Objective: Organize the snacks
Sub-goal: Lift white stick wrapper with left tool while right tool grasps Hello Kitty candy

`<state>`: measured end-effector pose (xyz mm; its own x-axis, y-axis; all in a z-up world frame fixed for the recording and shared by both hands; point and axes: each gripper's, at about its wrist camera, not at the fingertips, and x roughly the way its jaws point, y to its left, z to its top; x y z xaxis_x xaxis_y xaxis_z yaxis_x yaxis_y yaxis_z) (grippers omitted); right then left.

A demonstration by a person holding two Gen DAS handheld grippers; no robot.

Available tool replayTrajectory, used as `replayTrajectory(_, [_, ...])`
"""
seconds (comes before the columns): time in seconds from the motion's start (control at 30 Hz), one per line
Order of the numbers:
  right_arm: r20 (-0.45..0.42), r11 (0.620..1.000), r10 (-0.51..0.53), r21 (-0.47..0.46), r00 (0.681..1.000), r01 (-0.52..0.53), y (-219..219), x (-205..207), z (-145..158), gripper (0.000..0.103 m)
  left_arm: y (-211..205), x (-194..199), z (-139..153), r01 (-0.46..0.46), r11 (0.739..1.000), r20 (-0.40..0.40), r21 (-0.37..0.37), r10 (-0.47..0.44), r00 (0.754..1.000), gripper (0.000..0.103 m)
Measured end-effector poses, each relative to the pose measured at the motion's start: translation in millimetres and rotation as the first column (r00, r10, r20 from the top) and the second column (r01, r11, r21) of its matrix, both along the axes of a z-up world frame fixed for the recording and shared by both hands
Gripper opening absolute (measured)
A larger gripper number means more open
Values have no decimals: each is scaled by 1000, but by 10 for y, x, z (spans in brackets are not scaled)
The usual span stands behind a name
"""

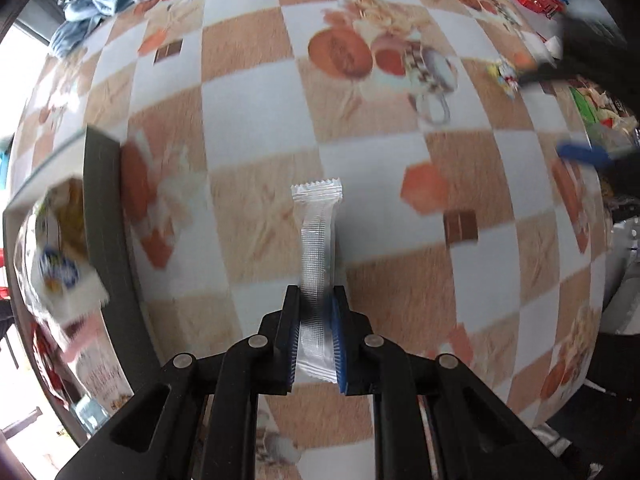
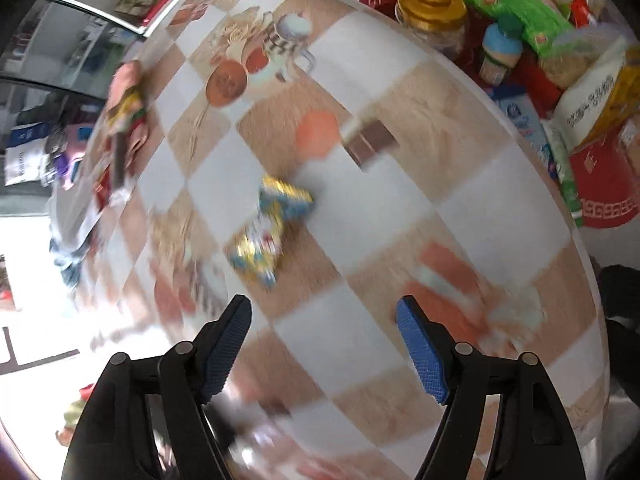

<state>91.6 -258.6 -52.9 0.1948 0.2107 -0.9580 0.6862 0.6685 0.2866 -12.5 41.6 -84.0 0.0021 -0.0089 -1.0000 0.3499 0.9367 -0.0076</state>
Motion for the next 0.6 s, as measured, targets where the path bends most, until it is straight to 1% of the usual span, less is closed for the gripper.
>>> replayTrajectory(0.03, [-12,1000,-9,-20,1000,9,52,79,-12,76,20,-8,0,-1,1000,-4,-8,1,1000,16])
replayTrajectory(0.07, [-24,999,-26,-33,999,26,82,157,-28,73,51,-4,3,-1,1000,-6,-16,1,1000,17])
replayTrajectory(0.13, [-44,997,-69,-50,997,67,113,289,-55,73,106,-27,10,-1,1000,-9,-25,1,1000,17])
replayTrajectory(0.17, [-53,994,-75,-81,996,70,135,346,-55,73,121,-33,10,0,1000,-10,-28,-1,1000,17])
replayTrajectory(0.2, [-58,991,-72,-119,996,65,184,417,-51,73,112,28,-15,3,1000,-11,-31,-3,1000,17])
replayTrajectory(0.27, [-91,979,-11,-204,996,-8,325,581,-50,71,151,26,-21,11,999,-14,-37,-12,1000,17])
replayTrajectory(0.33, [-137,957,58,-273,989,-94,470,674,-56,65,241,48,-10,18,999,-19,-38,-19,1000,17])
replayTrajectory(0.37, [-127,949,93,-289,988,-127,521,682,-36,50,261,49,-12,19,999,-22,-39,-20,1000,17])
replayTrajectory(0.4, [-121,937,139,-304,983,-170,584,685,-11,29,300,32,-10,19,999,-24,-43,-21,999,17])
replayTrajectory(0.43, [-127,920,201,-315,971,-232,676,685,4,28,321,34,-4,21,999,-26,-45,-22,999,17])
replayTrajectory(0.47, [-131,912,234,-313,963,-264,730,657,2,28,338,47,0,25,999,-29,-45,-26,999,17])
replayTrajectory(0.5, [-127,909,254,-306,959,-282,756,606,3,27,236,61,-6,29,999,-30,-42,-30,999,17])
replayTrajectory(0.6, [-60,939,249,-229,967,-257,736,343,-4,27,186,36,13,46,998,-26,-31,-46,999,18])
